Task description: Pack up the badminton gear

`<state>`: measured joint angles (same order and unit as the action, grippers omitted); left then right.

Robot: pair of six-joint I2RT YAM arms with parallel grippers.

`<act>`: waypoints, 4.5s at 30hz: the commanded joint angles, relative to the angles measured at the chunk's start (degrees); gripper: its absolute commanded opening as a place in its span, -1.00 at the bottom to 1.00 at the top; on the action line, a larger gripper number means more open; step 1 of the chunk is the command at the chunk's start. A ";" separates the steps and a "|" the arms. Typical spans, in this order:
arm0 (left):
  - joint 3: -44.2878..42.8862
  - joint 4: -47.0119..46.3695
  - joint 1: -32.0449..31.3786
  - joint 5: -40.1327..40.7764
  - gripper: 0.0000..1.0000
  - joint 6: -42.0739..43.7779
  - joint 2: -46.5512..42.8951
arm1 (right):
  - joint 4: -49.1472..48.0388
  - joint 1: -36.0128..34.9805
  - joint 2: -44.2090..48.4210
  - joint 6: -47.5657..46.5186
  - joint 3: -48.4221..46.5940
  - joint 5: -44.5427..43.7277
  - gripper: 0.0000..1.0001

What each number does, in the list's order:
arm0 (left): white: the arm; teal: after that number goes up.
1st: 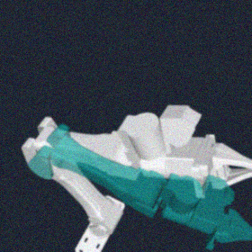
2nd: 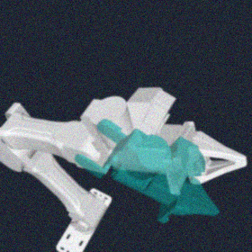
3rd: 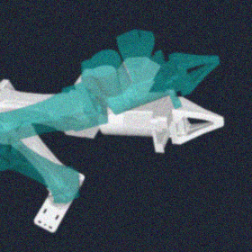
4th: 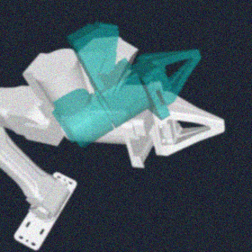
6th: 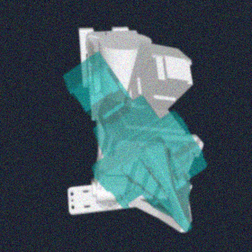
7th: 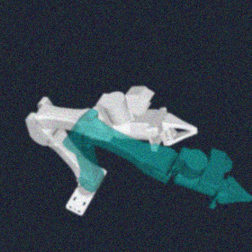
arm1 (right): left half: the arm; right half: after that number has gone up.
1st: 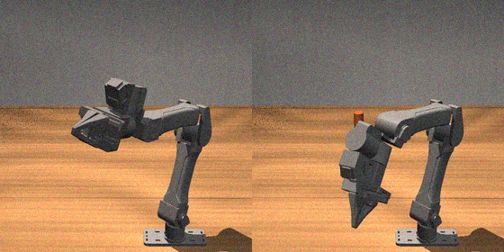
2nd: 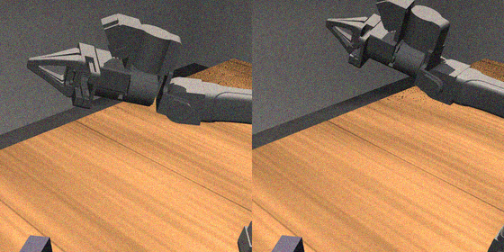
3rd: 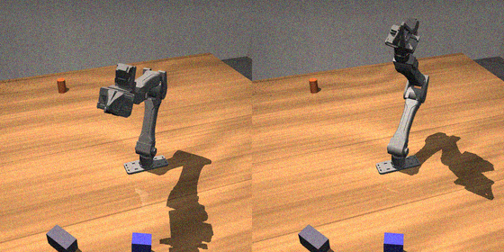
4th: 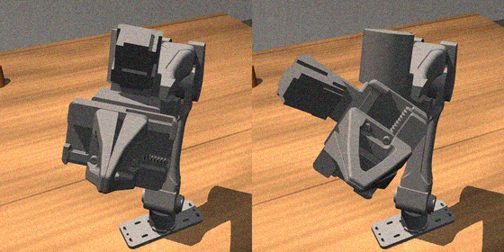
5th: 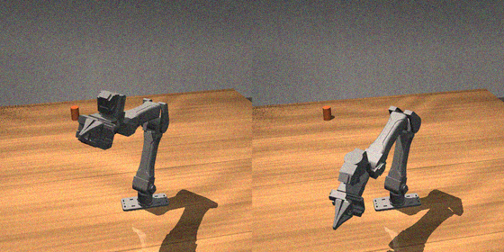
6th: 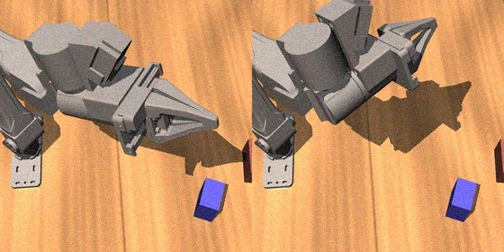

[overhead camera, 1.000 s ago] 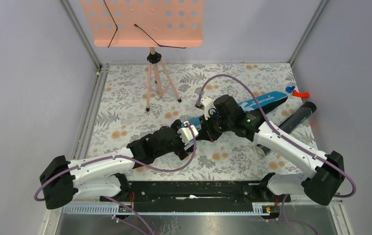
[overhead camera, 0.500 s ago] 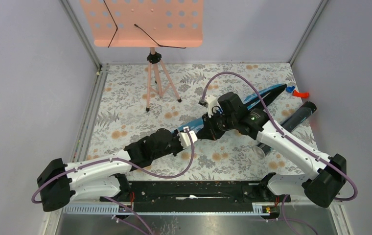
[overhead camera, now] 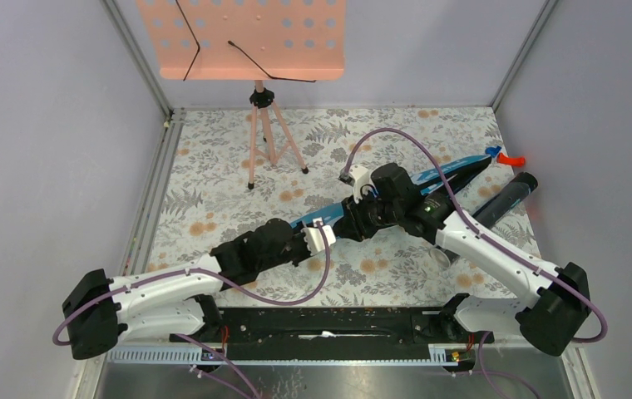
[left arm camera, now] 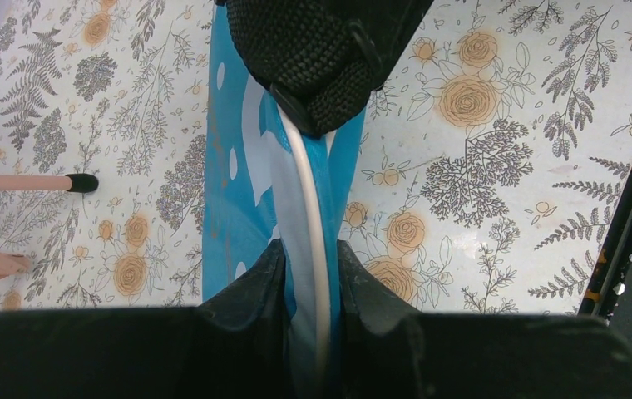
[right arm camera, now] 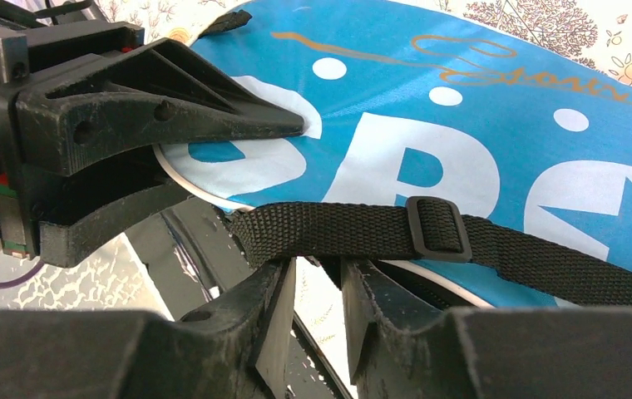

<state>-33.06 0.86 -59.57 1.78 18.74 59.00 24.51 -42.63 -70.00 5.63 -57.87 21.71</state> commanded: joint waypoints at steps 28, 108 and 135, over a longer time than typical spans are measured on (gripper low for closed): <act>-1.30 1.64 -0.99 8.23 -1.00 -9.08 -0.60 | 17.15 -2.76 -0.23 0.23 -4.32 -44.66 -1.00; 5.84 12.56 -0.90 13.22 -1.00 -30.91 -34.00 | -5.07 66.68 -52.77 25.80 -37.04 -16.06 -1.00; -16.66 3.88 -1.16 6.98 -1.00 -13.37 13.64 | -10.22 62.06 0.17 20.74 -10.31 -0.24 0.99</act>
<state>-45.10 5.50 -60.86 4.97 3.29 65.30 14.90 19.44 -78.89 25.10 -79.83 22.13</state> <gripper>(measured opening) 0.196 0.993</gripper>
